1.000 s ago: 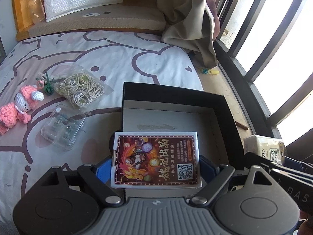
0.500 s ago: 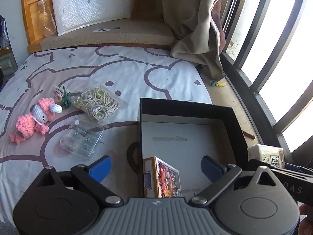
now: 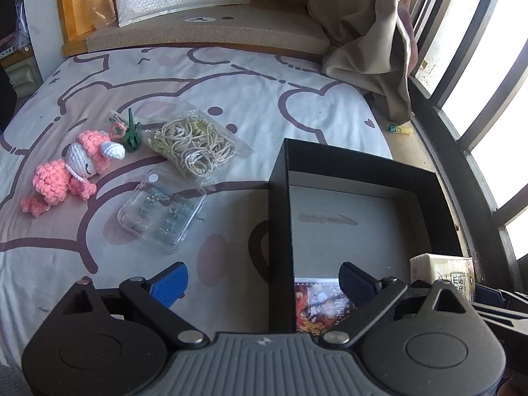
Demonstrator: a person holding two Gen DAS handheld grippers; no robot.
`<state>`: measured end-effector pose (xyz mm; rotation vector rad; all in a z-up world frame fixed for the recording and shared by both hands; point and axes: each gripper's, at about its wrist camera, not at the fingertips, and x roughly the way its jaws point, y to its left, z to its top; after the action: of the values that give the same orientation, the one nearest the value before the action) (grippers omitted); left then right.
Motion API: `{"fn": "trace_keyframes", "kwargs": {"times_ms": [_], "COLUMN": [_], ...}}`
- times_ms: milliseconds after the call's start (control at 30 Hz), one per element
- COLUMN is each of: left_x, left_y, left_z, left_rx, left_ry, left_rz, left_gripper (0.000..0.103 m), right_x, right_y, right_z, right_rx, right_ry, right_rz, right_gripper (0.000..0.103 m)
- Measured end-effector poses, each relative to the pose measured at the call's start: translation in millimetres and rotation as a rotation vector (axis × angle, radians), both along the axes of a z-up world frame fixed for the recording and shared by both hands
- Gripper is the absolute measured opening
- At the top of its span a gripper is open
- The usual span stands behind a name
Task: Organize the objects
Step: 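Lower both items into the black box and open both grippers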
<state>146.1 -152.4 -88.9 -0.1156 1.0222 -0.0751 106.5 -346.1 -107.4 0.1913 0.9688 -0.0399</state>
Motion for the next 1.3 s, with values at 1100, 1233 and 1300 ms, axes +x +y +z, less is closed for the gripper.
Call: {"fn": "trace_keyframes", "kwargs": {"times_ms": [1100, 1233, 1300], "left_x": [-15.9, -23.7, -27.4], "left_y": [6.9, 12.0, 14.6], "left_z": [44.2, 58.0, 64.2], "left_rx": [0.053, 0.062, 0.067], "left_ry": [-0.052, -0.086, -0.100], "left_rz": [-0.117, -0.133, -0.141], "left_gripper": [0.098, 0.098, 0.098], "right_x": [-21.5, -29.7, -33.8], "right_y": [0.2, 3.6, 4.7], "right_z": [56.2, 66.4, 70.1], "right_rx": [-0.038, -0.046, -0.055], "right_ry": [-0.055, -0.075, -0.082], "right_rz": [-0.050, -0.055, -0.058], "right_gripper": [0.078, 0.078, 0.078]}}
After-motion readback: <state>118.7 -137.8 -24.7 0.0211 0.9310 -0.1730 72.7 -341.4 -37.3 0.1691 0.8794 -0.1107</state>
